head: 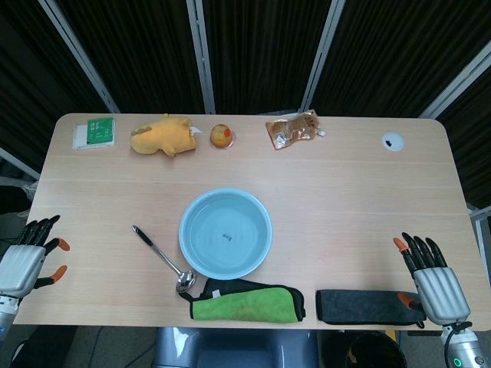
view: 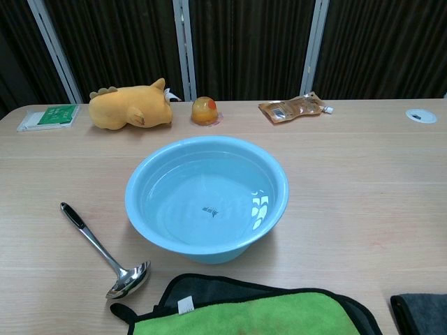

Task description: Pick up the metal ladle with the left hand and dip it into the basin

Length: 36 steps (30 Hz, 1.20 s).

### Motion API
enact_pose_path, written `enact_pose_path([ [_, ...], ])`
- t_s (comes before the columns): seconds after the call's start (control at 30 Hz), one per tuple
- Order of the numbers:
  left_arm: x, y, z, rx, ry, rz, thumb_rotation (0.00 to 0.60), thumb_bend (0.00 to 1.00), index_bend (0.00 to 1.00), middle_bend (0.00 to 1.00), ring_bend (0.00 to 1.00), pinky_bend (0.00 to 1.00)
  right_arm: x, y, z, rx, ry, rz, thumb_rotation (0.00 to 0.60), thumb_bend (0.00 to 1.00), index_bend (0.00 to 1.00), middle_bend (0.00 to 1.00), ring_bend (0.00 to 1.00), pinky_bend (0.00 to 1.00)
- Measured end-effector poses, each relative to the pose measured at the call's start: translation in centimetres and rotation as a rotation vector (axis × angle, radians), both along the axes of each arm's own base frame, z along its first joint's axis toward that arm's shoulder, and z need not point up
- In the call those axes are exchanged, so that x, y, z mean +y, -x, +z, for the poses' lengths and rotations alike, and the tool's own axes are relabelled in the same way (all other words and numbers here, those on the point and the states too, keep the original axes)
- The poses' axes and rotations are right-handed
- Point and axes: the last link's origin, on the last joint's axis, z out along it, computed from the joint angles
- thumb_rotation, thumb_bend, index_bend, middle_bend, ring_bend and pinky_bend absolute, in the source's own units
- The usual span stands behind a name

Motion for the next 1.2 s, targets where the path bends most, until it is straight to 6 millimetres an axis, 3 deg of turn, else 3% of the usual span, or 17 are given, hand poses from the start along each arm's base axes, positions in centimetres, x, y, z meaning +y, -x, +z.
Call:
enact_pose_path([
  [0.37, 3.9, -1.7, -4.2, -0.002, 0.059, -0.026, 0.6, 0.28, 0.45, 0.0, 0.0, 0.0, -0.4, 0.6, 0.8, -0.016, -0.001, -0.026, 0.6, 0.0, 0.0, 0.0, 0.0, 0.0],
  [0.73, 7.2, -3.6, -8.1, 0.0, 0.141, -0.036, 0.6, 0.28, 0.39, 0.0, 0.0, 0.0, -0.9, 1.1, 1.2, -0.03, 0.001, -0.046, 0.6, 0.0, 0.0, 0.0, 0.0, 0.0],
  [1.2, 8.5, -5.0, -11.8, 0.02, 0.255, -0.06, 0.6, 0.25, 0.4, 0.0, 0.0, 0.0, -1.2, 1.2, 1.2, -0.026, 0.003, -0.053, 0.6, 0.0, 0.0, 0.0, 0.0, 0.0],
])
